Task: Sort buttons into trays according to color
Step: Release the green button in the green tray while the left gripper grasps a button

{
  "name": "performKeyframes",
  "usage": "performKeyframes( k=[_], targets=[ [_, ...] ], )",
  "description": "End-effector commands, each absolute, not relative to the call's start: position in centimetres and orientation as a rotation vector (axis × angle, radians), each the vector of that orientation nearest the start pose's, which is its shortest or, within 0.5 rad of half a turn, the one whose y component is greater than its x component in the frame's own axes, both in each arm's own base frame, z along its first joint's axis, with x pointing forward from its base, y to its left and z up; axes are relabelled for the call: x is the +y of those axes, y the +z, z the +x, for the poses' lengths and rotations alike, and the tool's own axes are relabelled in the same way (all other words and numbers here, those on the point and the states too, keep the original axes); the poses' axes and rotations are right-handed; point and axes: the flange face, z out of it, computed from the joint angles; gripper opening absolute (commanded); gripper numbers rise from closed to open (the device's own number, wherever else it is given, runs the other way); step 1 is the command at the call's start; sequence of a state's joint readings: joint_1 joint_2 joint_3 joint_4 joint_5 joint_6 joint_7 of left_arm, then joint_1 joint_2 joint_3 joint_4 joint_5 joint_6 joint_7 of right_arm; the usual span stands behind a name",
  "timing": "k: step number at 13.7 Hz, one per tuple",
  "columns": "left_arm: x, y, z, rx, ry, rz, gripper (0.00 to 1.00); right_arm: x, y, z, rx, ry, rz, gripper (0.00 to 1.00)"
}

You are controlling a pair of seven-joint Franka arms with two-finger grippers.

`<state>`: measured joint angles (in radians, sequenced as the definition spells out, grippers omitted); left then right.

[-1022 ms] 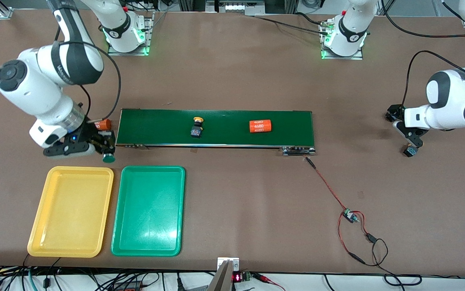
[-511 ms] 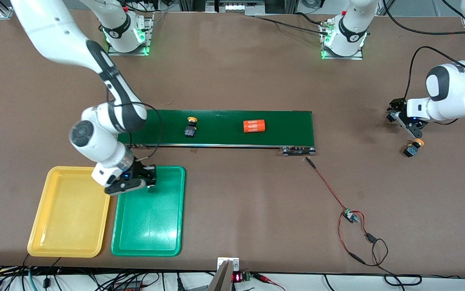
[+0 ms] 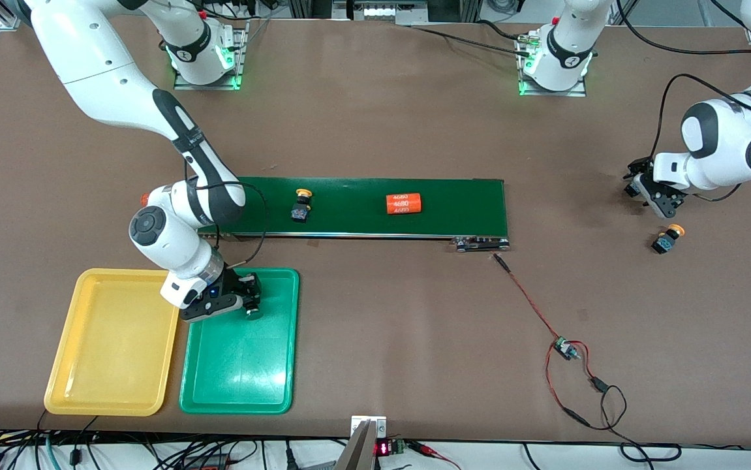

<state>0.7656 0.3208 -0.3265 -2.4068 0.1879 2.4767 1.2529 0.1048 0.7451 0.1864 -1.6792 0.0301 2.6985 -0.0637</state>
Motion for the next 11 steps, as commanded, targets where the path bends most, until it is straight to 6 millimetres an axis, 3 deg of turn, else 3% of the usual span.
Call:
performKeyframes(
  k=[1,3,5,6,8,10,11],
  targets=[
    [19.5,17.5,42.5,1.661,0.190,-2.839,0.55,18.5,21.3,68.3,-0.405,-0.413,-2.918,0.89],
    [19.9,17.2,42.4,1.667,0.166,-2.830,0.43,18.3,24.1,67.2,-0.404,-0.295,-2.952,0.89],
    [19.9,17.5,42.4,1.681,0.168,-2.819,0.19,16.6,28.3,65.8,-0.325,-0.090,-3.007,0.89],
    [20.0,18.3,42.6,1.676,0.173,-2.810,0.10,16.4,31.1,64.7,-0.267,0.003,-3.027,0.89],
    [19.2,20.1,43.4,1.676,0.201,-2.792,0.03,16.0,36.3,62.7,-0.153,0.112,-3.059,0.89],
    [16.1,21.4,45.0,1.671,0.192,-2.761,0.00,14.6,39.5,59.6,-0.109,0.187,-3.083,0.89],
    [13.8,22.0,45.7,1.665,0.206,-2.753,0.00,13.9,40.0,57.6,-0.075,0.200,-3.090,0.89]
  ],
)
